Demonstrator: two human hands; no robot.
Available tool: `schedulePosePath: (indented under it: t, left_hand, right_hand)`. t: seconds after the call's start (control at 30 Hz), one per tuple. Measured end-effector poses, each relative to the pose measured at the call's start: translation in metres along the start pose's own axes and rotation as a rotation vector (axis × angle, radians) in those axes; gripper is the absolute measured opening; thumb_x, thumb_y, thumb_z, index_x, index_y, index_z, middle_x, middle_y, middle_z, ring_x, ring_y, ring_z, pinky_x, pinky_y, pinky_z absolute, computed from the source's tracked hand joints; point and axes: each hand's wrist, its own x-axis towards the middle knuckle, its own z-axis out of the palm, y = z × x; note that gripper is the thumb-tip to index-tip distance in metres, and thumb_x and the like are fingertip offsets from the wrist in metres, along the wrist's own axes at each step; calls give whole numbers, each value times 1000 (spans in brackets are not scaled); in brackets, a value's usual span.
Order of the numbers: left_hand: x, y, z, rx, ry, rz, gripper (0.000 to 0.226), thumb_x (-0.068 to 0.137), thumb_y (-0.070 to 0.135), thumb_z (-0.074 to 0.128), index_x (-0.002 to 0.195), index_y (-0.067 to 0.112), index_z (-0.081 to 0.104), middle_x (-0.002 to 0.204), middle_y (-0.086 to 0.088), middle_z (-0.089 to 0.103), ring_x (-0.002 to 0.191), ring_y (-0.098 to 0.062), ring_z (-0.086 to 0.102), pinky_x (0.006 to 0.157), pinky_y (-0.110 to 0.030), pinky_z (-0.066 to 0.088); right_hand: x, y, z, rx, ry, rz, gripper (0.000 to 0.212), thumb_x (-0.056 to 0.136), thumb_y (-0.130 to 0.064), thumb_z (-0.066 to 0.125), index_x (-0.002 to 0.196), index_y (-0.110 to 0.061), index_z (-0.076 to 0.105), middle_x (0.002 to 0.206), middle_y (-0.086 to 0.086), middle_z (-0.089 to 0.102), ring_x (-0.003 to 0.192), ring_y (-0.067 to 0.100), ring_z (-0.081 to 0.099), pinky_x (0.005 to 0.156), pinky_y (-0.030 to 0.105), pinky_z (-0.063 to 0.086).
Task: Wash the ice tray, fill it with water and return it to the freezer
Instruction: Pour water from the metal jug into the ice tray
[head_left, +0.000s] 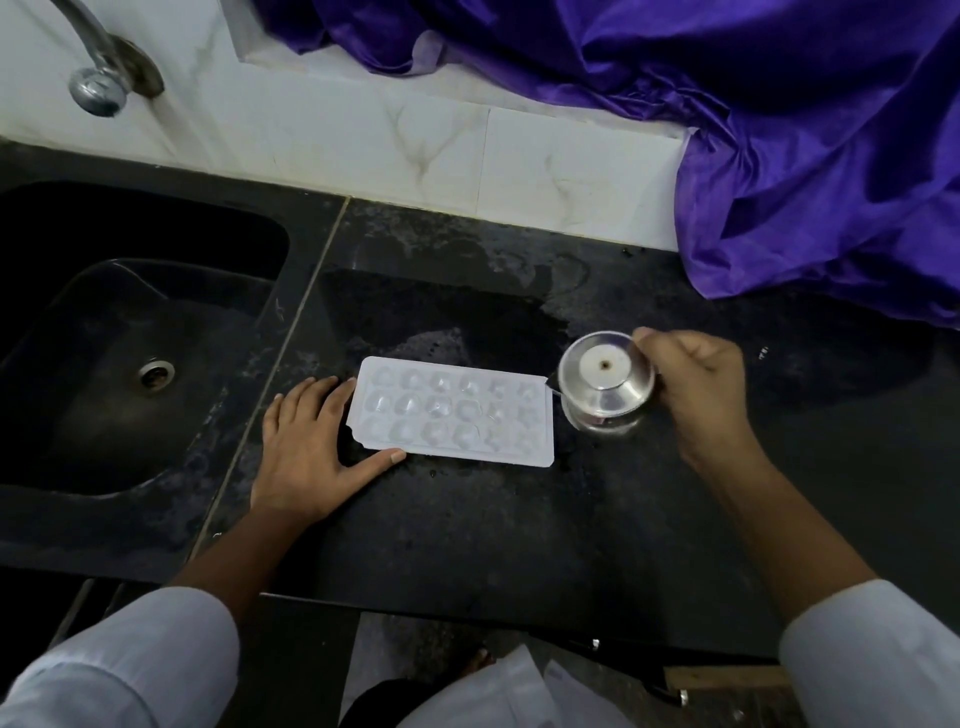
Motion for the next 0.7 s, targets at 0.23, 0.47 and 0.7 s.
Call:
schedulePosePath:
  t: [0.23,0.47,0.7]
  left_hand:
    - [-1,1,-1,-10,3,-7,107,75,94,49,155,23,44,157,-4,45,152,-27,32,129,-55,14]
    - [-1,0,0,-16,6,-5,106,75,94,50,155,24,43,157,-4,45,152,-27,33,129,-56,15]
    - [0,-1,0,-10,1,-5,108,76,95,48,156,24,43,158,-5,45,152,-27,32,129,-56,14]
  right_hand:
    - [-5,5,34,-781,-181,-346,53,87,-38,67,53,-6,40,46,7,39,44,25,41,49,37,36]
    - [-11,7,45,-875,-194,-397,56,90,-32,70,50,-12,37,43,-1,34,41,17,36,47,32,31]
    - [3,15,11,-366,-100,-116,55,91,-22,72,53,-2,39,51,5,36,50,16,33,53,34,33]
